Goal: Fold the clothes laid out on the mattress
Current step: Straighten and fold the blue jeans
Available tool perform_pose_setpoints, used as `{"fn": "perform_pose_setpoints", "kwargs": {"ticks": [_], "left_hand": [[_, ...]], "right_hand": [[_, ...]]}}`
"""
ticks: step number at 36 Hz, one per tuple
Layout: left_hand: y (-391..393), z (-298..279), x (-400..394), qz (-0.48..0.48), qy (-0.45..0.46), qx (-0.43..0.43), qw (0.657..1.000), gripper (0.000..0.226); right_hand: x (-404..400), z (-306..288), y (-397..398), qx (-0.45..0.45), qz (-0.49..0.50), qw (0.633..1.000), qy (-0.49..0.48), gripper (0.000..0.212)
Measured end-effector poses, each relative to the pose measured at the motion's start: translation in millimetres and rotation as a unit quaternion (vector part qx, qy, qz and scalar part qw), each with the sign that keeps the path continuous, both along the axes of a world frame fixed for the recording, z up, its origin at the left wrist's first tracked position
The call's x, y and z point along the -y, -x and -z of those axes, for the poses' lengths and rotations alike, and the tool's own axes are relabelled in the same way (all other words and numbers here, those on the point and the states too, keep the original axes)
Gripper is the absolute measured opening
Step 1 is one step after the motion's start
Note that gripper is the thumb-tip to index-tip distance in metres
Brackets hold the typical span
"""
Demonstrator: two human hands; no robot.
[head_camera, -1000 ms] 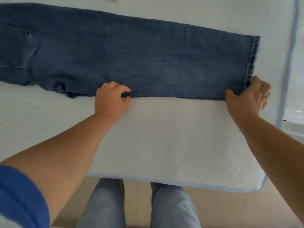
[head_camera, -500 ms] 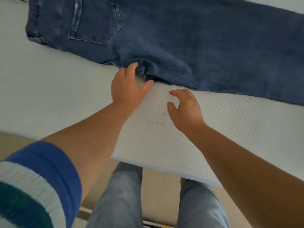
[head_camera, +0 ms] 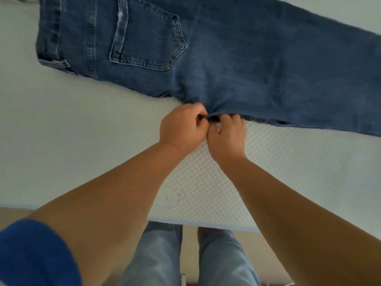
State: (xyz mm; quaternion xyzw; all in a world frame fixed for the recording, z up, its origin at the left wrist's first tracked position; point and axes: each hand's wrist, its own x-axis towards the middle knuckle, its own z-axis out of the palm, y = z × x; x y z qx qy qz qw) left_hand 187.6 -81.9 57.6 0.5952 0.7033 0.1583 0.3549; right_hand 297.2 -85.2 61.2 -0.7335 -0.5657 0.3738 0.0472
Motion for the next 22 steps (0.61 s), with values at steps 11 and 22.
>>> {"fn": "perform_pose_setpoints", "kwargs": {"ticks": [11, 22], "left_hand": [[9.1, -10.6, 3.8, 0.036, 0.126, 0.127, 0.983, 0.008], [99.9, -24.4, -9.3, -0.467, 0.216, 0.242, 0.822, 0.019]], "right_hand": [[16.9, 8.0, -4.8, -0.223, 0.146, 0.955, 0.129, 0.012], [32.5, -34.0, -8.9, -0.156, 0.111, 0.974, 0.119, 0.008]]}}
